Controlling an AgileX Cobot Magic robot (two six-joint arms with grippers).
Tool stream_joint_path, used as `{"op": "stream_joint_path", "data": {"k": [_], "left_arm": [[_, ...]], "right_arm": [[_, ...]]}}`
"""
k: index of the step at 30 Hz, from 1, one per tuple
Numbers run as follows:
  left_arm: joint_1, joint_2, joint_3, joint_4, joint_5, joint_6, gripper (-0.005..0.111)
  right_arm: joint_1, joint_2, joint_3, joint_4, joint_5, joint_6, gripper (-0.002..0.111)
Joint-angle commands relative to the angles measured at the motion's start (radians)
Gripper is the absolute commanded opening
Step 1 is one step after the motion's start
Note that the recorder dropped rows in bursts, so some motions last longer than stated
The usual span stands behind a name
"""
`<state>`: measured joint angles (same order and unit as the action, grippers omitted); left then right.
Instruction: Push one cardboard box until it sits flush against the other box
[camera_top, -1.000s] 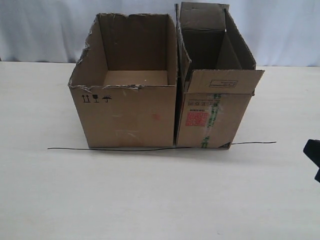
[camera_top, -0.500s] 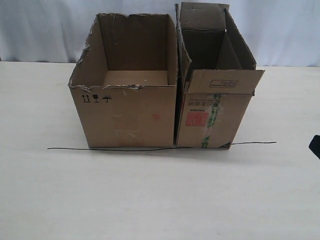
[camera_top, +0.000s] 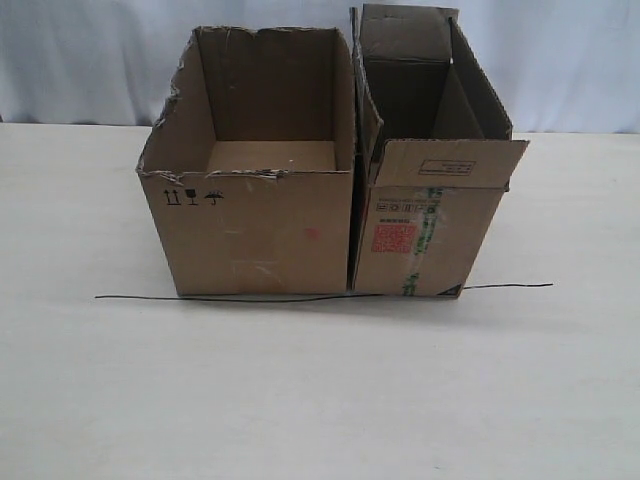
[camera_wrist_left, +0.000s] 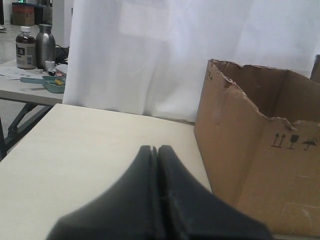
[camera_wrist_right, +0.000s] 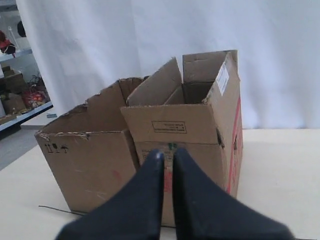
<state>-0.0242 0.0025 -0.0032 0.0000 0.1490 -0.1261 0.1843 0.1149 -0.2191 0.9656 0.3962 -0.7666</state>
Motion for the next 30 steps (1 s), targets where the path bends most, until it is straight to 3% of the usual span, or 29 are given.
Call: {"op": "stream_joint_path", "data": {"k": [1, 9, 27, 30], "left_arm": [[0.0, -0.002, 0.003, -0.01, -0.007, 0.0, 0.0], [0.0, -0.002, 0.003, -0.01, -0.007, 0.0, 0.0], [0.0, -0.002, 0.003, -0.01, -0.007, 0.0, 0.0], [0.0, -0.002, 0.003, -0.01, -0.007, 0.0, 0.0]], "right_arm": [[0.003, -0.063, 0.051, -0.013, -0.052, -0.006, 0.005], [0.003, -0.115, 0.219, 0.194, -0.21, -0.004, 0.005], [0.003, -0.115, 0.219, 0.157, -0.28, -0.144, 0.005], [0.003, -0.115, 0.219, -0.119, -0.298, 0.101, 0.005]]}}
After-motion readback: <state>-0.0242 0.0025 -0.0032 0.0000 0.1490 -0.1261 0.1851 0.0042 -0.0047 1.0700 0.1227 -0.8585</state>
